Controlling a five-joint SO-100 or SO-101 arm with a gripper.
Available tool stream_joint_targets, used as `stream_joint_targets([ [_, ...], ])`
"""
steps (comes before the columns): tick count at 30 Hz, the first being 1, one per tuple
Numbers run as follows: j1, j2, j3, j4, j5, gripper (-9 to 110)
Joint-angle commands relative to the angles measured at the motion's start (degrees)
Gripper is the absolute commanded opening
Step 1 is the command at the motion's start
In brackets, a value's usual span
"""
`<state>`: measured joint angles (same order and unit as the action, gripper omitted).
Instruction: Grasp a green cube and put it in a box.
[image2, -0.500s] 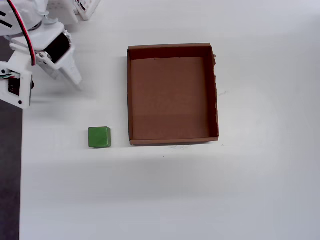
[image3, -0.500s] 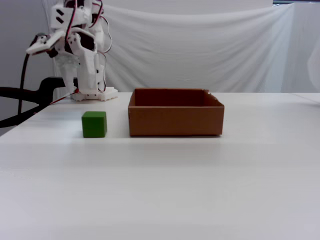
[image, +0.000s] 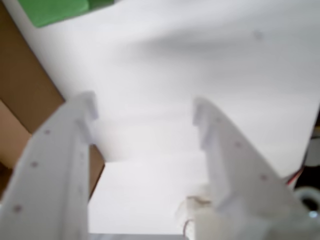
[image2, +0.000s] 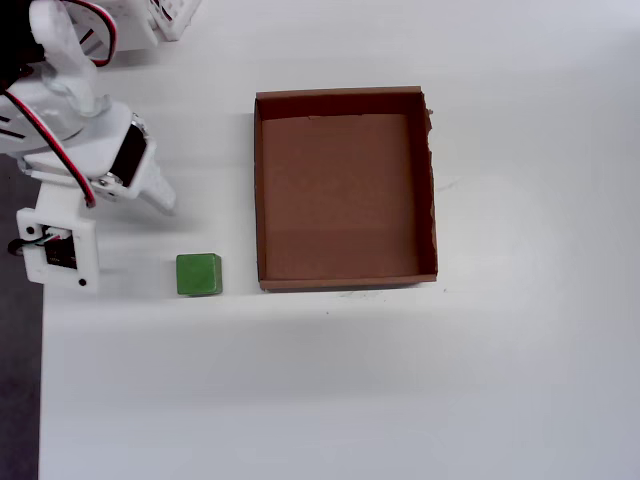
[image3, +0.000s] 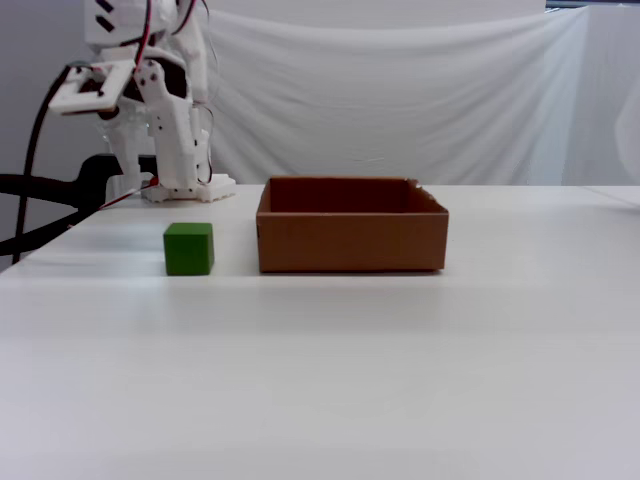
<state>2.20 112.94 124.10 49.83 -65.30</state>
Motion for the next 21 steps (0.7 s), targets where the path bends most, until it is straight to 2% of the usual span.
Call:
stream_joint_targets([
  [1, -1.05, -2.02, -6.33, 0.88, -1.14, 26],
  [16, -4.83, -24.79, -27.42, 2.11, -1.23, 26],
  [21, -6.42, -28.13, -29.88, 2.2, -1.14, 26],
])
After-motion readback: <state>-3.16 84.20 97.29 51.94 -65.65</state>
